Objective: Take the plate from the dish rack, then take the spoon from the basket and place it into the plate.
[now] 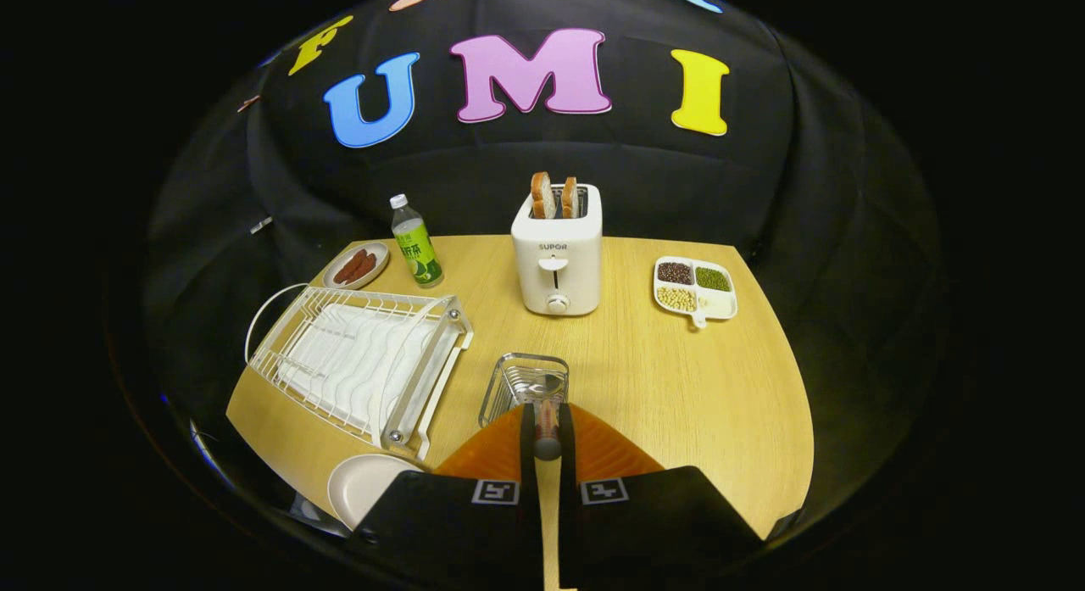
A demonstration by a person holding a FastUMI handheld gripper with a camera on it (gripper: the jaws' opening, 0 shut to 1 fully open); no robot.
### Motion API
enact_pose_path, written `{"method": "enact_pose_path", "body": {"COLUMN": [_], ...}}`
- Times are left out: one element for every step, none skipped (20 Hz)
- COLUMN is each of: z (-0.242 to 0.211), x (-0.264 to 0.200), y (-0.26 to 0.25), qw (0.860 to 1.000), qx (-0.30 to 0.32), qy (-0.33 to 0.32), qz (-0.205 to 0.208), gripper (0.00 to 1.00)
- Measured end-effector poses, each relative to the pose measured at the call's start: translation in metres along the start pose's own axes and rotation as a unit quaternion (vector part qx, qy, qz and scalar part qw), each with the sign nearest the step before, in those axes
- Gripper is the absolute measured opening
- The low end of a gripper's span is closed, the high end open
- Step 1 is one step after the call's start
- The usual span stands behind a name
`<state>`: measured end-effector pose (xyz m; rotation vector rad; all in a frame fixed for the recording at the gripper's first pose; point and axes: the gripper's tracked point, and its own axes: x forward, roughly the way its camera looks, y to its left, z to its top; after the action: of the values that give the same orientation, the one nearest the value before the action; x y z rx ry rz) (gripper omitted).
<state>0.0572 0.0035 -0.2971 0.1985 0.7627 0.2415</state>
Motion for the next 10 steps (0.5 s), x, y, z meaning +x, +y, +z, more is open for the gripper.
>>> {"method": "enact_pose_path", "body": {"z": [0.003, 0.008, 0.012, 0.017, 0.020, 0.025, 0.029, 0.034, 0.036, 0.036], "x": [-0.004, -0.009, -0.014, -0.019, -0.026, -0.032, -0.040, -0.048, -0.057, -0.066], "y": [0.001, 0.002, 0.004, 0.006, 0.009, 0.010, 0.013, 0.020, 0.028, 0.035], "qw": [1.000, 1.000, 1.000, 1.000, 1.000, 1.000, 0.999, 0.999, 0.999, 0.998], "qx": [-0.003, -0.004, -0.004, -0.004, -0.005, -0.006, -0.006, -0.005, -0.005, -0.007], "qy": [-0.003, -0.007, -0.010, -0.014, -0.018, -0.024, -0.030, -0.037, -0.042, -0.043], "qz": [0.001, 0.002, 0.004, 0.006, 0.008, 0.010, 0.013, 0.020, 0.030, 0.042], "gripper": [0.12, 0.11, 0.12, 0.12, 0.11, 0.11, 0.11, 0.11, 0.11, 0.11]}}
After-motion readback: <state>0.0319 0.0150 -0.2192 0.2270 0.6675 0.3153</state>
